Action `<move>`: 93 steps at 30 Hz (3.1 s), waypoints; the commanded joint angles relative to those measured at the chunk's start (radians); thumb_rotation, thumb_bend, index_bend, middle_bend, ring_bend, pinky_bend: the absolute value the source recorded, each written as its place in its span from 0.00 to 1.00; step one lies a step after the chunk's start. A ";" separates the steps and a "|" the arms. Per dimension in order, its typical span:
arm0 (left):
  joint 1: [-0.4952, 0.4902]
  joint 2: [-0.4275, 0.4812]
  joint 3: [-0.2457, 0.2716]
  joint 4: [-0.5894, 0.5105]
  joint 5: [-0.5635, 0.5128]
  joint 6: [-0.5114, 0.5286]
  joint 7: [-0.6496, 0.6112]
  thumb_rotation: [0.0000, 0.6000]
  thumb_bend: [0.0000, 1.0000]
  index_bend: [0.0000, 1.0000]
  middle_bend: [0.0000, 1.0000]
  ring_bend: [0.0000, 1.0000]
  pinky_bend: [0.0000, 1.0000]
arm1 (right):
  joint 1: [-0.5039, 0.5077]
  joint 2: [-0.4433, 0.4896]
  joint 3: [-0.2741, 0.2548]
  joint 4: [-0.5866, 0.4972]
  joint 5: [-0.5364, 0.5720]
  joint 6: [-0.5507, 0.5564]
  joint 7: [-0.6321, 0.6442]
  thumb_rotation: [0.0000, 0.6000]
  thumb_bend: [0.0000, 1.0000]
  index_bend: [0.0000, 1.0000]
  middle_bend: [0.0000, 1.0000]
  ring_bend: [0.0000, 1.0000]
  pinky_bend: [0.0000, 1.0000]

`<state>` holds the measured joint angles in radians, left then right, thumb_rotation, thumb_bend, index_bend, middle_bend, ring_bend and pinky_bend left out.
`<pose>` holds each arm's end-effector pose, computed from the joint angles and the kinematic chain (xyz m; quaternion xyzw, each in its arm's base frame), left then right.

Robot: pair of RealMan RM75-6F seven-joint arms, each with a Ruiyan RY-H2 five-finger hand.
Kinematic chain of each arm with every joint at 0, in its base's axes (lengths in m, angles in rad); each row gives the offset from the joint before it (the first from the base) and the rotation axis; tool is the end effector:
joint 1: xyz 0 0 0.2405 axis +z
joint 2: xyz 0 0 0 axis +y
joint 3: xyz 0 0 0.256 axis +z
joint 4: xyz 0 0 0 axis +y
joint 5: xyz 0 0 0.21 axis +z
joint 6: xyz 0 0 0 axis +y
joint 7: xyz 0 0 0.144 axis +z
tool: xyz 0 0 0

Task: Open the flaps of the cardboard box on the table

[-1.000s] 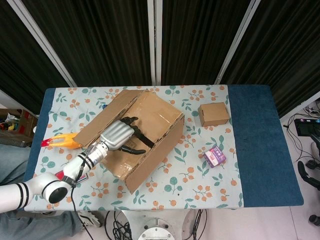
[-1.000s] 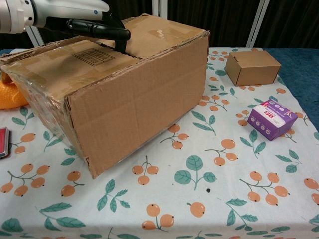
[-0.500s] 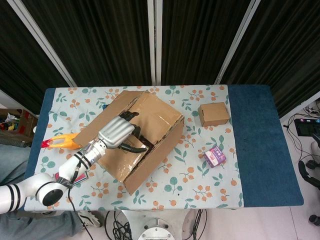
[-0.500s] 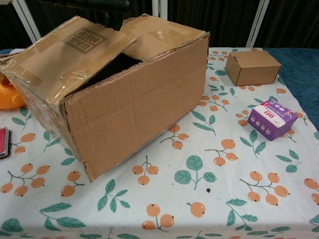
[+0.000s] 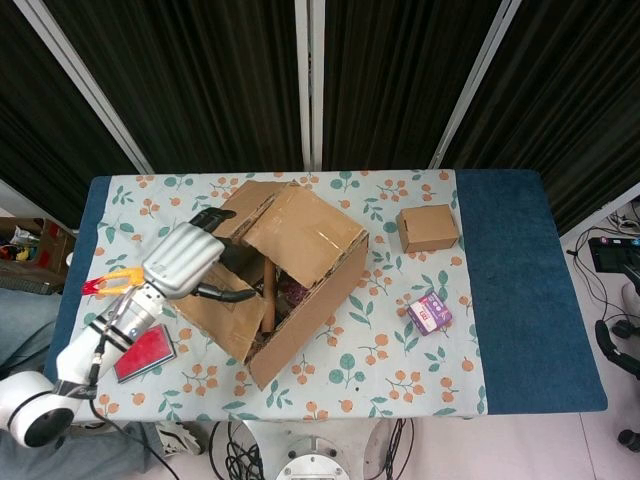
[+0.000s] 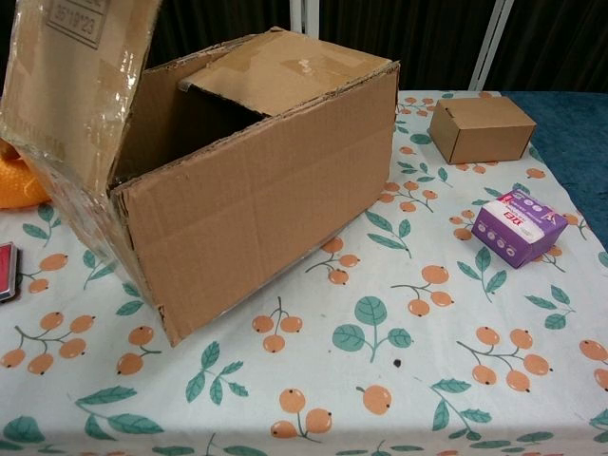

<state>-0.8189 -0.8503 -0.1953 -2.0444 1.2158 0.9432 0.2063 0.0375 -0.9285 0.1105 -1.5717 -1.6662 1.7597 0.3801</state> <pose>-0.0774 0.3194 0.1536 -0.7822 -0.2801 -0.4068 0.3798 -0.2875 -0.1710 0.2525 0.5629 -0.3053 0.5471 0.5391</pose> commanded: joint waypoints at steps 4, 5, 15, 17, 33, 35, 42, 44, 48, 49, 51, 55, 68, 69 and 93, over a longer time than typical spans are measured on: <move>0.191 0.119 0.079 -0.075 0.164 0.161 -0.133 0.00 0.00 0.66 0.60 0.13 0.14 | 0.007 0.000 -0.001 -0.005 -0.007 -0.009 -0.009 1.00 0.34 0.00 0.00 0.00 0.00; 0.213 0.128 0.092 -0.077 0.187 0.178 -0.148 0.00 0.00 0.67 0.60 0.13 0.14 | 0.009 -0.001 -0.002 -0.006 -0.009 -0.011 -0.012 1.00 0.34 0.00 0.00 0.00 0.00; 0.413 0.164 0.190 -0.039 0.360 0.360 -0.296 0.00 0.00 0.69 0.61 0.15 0.14 | 0.021 -0.005 -0.010 -0.034 -0.035 -0.023 -0.055 1.00 0.34 0.00 0.00 0.00 0.00; 0.439 0.164 0.191 -0.021 0.368 0.395 -0.336 0.00 0.00 0.68 0.60 0.16 0.14 | 0.021 -0.004 -0.013 -0.041 -0.044 -0.022 -0.067 1.00 0.34 0.00 0.00 0.00 0.00; 0.624 0.053 0.224 0.164 0.381 0.576 -0.335 0.31 0.00 0.09 0.11 0.11 0.15 | 0.125 0.122 0.019 -0.398 -0.189 -0.164 -0.444 1.00 0.35 0.00 0.00 0.00 0.00; 0.651 0.015 0.228 0.206 0.397 0.614 -0.335 0.35 0.00 0.09 0.10 0.11 0.15 | 0.181 0.155 0.052 -0.531 -0.153 -0.268 -0.545 1.00 0.34 0.00 0.00 0.00 0.00; 0.708 -0.026 0.246 0.270 0.422 0.665 -0.334 0.40 0.00 0.09 0.10 0.11 0.15 | 0.527 0.094 0.257 -0.784 0.346 -0.639 -0.873 1.00 0.18 0.00 0.00 0.00 0.00; 0.717 -0.027 0.250 0.278 0.427 0.669 -0.339 0.40 0.00 0.09 0.11 0.11 0.15 | 0.646 0.026 0.303 -0.784 0.512 -0.677 -0.989 1.00 0.17 0.00 0.00 0.00 0.00; 0.734 -0.028 0.253 0.293 0.430 0.677 -0.358 0.40 0.01 0.09 0.11 0.11 0.15 | 0.953 -0.168 0.364 -0.784 0.958 -0.598 -1.305 1.00 0.17 0.00 0.00 0.00 0.00; 0.736 -0.028 0.253 0.295 0.431 0.679 -0.363 0.41 0.01 0.09 0.11 0.11 0.15 | 1.019 -0.208 0.376 -0.784 1.048 -0.553 -1.369 1.00 0.18 0.00 0.00 0.00 0.00; 0.742 -0.028 0.253 0.301 0.429 0.681 -0.372 0.41 0.01 0.09 0.11 0.11 0.15 | 1.144 -0.287 0.400 -0.758 1.205 -0.473 -1.471 1.00 0.24 0.00 0.00 0.00 0.00; 0.753 -0.031 0.252 0.314 0.424 0.683 -0.391 0.40 0.01 0.09 0.11 0.11 0.15 | 1.365 -0.429 0.448 -0.647 1.449 -0.343 -1.609 1.00 0.33 0.00 0.00 0.00 0.00; 0.770 -0.049 0.244 0.340 0.416 0.676 -0.423 0.41 0.01 0.09 0.11 0.10 0.15 | 1.568 -0.585 0.379 -0.388 1.618 -0.384 -1.710 1.00 0.53 0.09 0.05 0.00 0.00; 0.771 -0.050 0.243 0.341 0.414 0.674 -0.425 0.41 0.01 0.09 0.11 0.11 0.15 | 1.568 -0.588 0.366 -0.379 1.618 -0.387 -1.712 1.00 0.55 0.10 0.06 0.00 0.00; 0.775 -0.080 0.233 0.356 0.382 0.616 -0.420 0.41 0.01 0.09 0.11 0.11 0.15 | 1.533 -0.635 0.229 -0.145 1.631 -0.641 -1.631 1.00 0.62 0.19 0.14 0.00 0.00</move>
<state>-0.0440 -0.9301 0.0373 -1.6884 1.5983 1.5599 -0.2136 1.5737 -1.5560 0.3469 -1.7347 -0.0323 1.1391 -1.2644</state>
